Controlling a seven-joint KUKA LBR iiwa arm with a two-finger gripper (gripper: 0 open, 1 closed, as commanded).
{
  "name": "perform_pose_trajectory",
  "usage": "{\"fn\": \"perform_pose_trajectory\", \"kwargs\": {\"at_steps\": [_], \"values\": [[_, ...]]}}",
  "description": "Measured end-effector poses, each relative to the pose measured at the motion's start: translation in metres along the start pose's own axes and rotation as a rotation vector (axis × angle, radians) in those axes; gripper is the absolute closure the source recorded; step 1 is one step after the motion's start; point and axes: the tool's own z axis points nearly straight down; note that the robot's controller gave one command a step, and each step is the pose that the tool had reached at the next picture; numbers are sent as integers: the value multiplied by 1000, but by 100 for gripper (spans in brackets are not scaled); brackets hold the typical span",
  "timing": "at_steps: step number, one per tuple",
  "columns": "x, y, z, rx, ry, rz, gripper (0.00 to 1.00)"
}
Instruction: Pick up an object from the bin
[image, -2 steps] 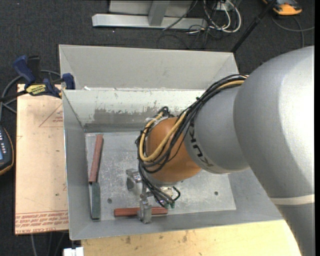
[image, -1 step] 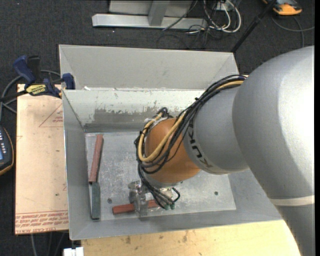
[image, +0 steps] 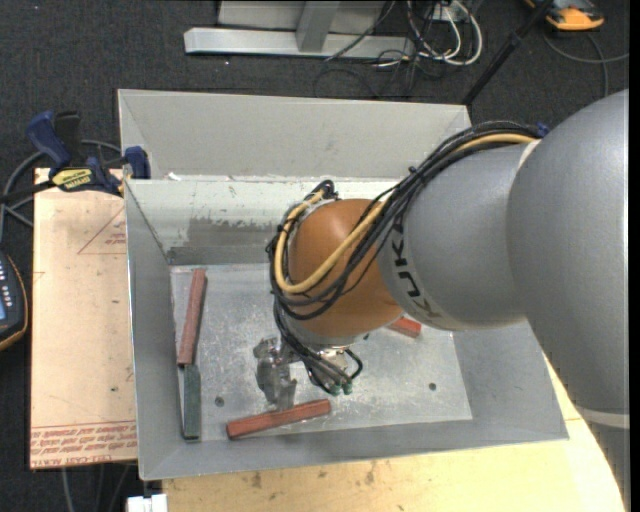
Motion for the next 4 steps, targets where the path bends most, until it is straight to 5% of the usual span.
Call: {"fn": "perform_pose_trajectory", "kwargs": {"at_steps": [1,2,3,4], "values": [[2,-1,3,1,7,1,0],[9,-48,59,3,7,234,0],[9,-47,58,2,8,233,100],[8,-54,-80,1,-2,229,100]]}}
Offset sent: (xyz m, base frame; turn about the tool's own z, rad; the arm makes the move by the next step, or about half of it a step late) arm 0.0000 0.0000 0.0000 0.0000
